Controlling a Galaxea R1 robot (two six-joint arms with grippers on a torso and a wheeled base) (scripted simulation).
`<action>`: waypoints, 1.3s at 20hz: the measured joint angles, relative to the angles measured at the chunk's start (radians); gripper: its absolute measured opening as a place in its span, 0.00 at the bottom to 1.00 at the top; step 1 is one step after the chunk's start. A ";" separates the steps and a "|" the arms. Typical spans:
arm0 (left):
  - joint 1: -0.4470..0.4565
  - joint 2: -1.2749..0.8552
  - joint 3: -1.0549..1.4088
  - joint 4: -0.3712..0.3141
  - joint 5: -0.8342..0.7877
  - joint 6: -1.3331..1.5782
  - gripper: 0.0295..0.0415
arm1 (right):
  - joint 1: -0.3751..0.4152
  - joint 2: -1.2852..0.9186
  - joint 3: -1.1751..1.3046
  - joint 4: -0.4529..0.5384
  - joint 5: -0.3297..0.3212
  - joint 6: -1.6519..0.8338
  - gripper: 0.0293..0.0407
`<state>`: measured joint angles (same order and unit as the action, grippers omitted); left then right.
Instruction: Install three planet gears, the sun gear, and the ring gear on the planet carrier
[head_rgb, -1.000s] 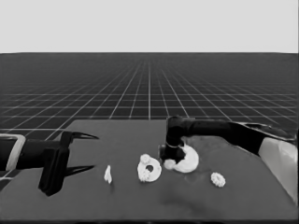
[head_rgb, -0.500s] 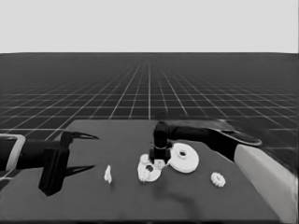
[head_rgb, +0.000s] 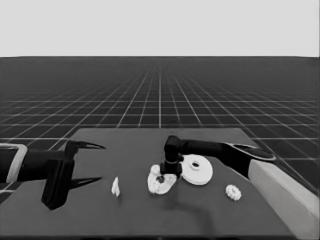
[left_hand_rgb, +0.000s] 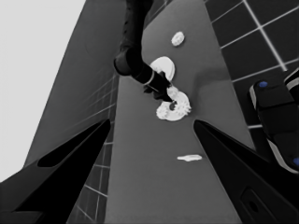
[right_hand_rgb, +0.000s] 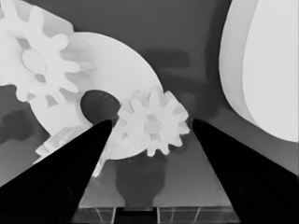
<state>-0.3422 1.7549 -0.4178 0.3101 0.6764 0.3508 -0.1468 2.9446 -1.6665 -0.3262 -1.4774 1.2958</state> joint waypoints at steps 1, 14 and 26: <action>0.000 0.000 0.000 0.000 0.000 0.000 0.75 | 0.000 0.000 0.000 0.000 0.000 0.000 0.77; 0.000 0.000 0.000 0.000 0.000 0.000 0.75 | 0.149 -0.028 0.101 0.139 -0.054 0.060 0.81; 0.000 0.000 0.000 0.000 0.000 0.000 0.75 | 0.154 -0.860 0.533 0.170 0.011 -0.335 0.81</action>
<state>-0.3422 1.7549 -0.4178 0.3101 0.6764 0.3508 0.0070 2.0850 -1.1334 -0.1561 -1.4659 0.9605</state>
